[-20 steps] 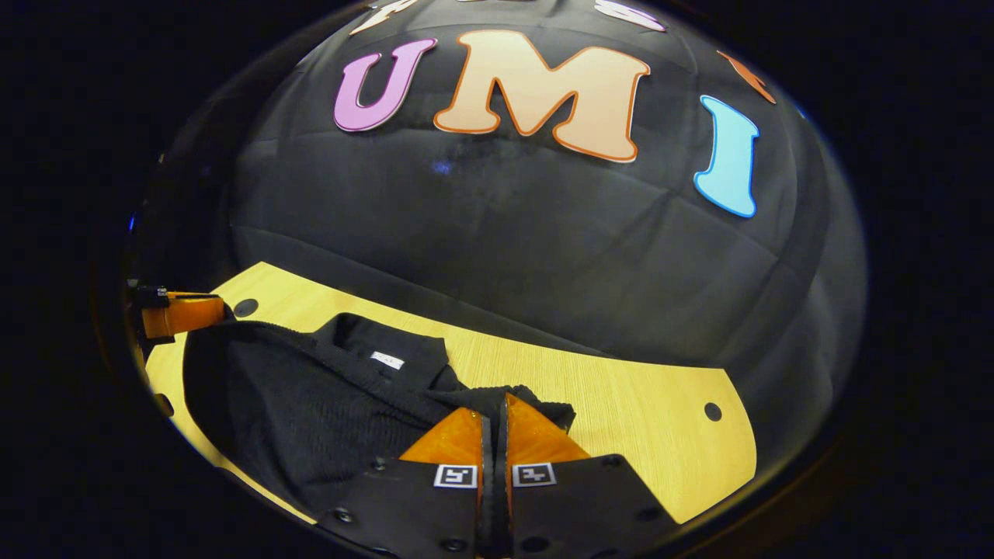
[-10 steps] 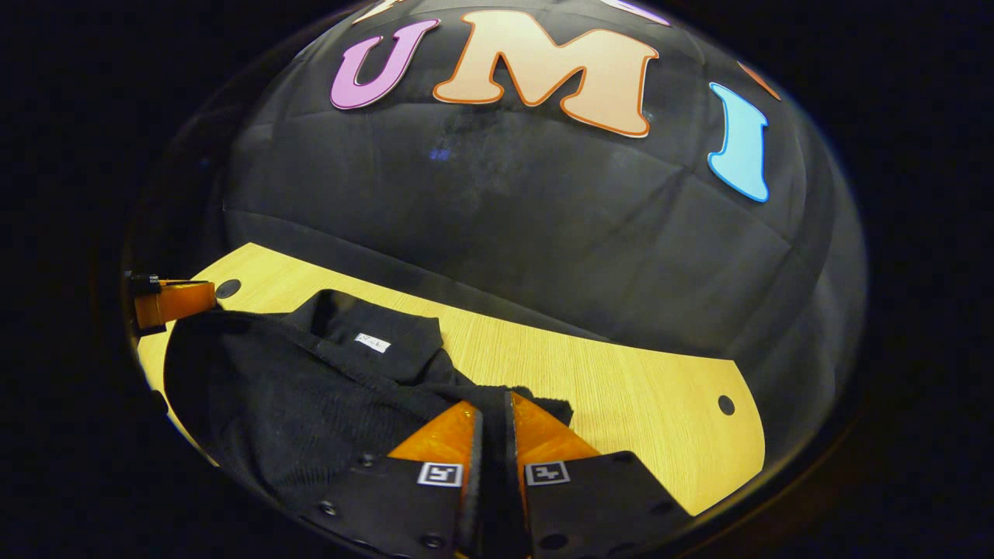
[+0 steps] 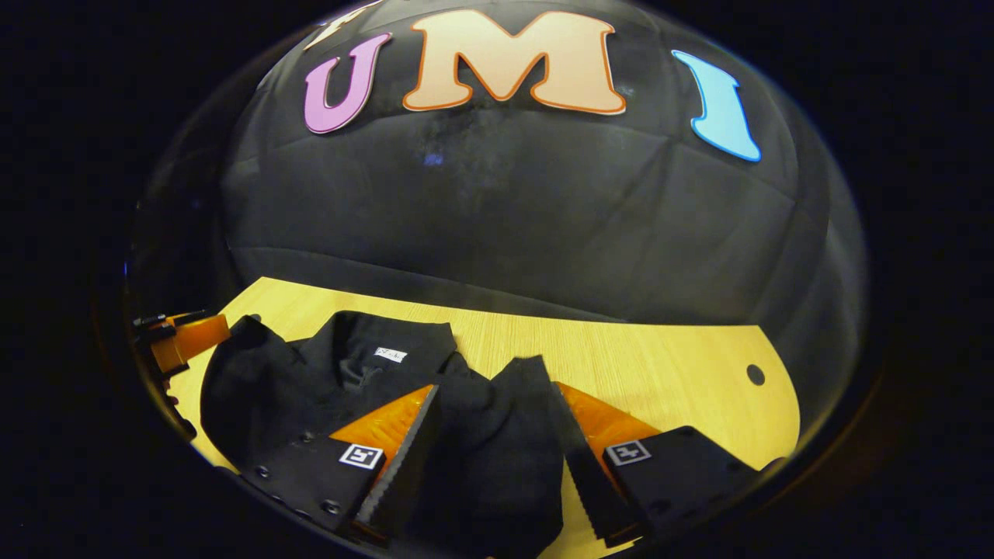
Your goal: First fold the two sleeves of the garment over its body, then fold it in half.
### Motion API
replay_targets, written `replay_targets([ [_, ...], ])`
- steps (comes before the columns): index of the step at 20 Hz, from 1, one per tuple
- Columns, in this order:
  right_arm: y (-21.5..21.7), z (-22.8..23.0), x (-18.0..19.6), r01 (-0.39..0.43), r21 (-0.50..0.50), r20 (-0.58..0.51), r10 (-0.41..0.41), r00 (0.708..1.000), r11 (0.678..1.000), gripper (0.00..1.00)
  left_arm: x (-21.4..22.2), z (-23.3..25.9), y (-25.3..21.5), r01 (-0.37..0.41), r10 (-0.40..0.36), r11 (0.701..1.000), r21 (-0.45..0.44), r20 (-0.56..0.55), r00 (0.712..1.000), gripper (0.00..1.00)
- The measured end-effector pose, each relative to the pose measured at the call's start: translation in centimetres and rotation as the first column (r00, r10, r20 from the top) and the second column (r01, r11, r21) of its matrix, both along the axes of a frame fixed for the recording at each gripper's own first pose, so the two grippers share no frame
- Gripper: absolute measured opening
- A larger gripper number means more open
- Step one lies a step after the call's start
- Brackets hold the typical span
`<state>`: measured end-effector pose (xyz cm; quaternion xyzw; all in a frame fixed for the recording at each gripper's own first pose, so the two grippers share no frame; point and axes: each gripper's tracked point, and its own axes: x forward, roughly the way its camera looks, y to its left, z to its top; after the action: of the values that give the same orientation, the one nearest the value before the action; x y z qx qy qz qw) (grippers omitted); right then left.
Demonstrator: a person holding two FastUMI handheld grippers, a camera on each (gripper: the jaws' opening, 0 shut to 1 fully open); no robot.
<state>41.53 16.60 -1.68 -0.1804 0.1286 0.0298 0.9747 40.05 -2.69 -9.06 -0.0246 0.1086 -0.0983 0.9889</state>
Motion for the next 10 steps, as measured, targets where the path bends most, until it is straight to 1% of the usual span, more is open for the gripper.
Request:
replay_targets([
  [2, 0.4, 1.2, -1.0, -0.016, -0.011, 0.028, 0.016, 0.999, 1.0, 0.94, -0.9, 1.1, 0.4, -0.007, 0.007, 1.0, -0.014, 0.011, 1.0, 0.82],
  [3, 0.8, 1.8, -1.8, -0.028, -0.005, 0.043, 0.029, 0.999, 1.0, 0.99, -1.3, 1.7, 0.6, -0.011, 0.011, 1.0, -0.016, 0.019, 1.0, 0.83],
  [4, 1.0, 2.5, -2.6, -0.035, -0.002, 0.058, 0.036, 0.998, 0.999, 1.0, -1.8, 2.5, 0.8, -0.017, 0.018, 1.0, -0.018, 0.036, 0.999, 0.86],
  [7, 1.1, 4.8, -5.9, -0.055, 0.013, 0.117, 0.053, 0.992, 0.998, 1.0, -4.0, 5.1, 0.9, -0.019, 0.02, 1.0, -0.012, 0.082, 0.996, 0.9],
  [10, 0.6, 6.9, -10.2, -0.068, 0.046, 0.175, 0.059, 0.983, 0.997, 1.0, -6.9, 7.5, 0.9, -0.018, 0.015, 1.0, 0.021, 0.141, 0.99, 0.9],
])
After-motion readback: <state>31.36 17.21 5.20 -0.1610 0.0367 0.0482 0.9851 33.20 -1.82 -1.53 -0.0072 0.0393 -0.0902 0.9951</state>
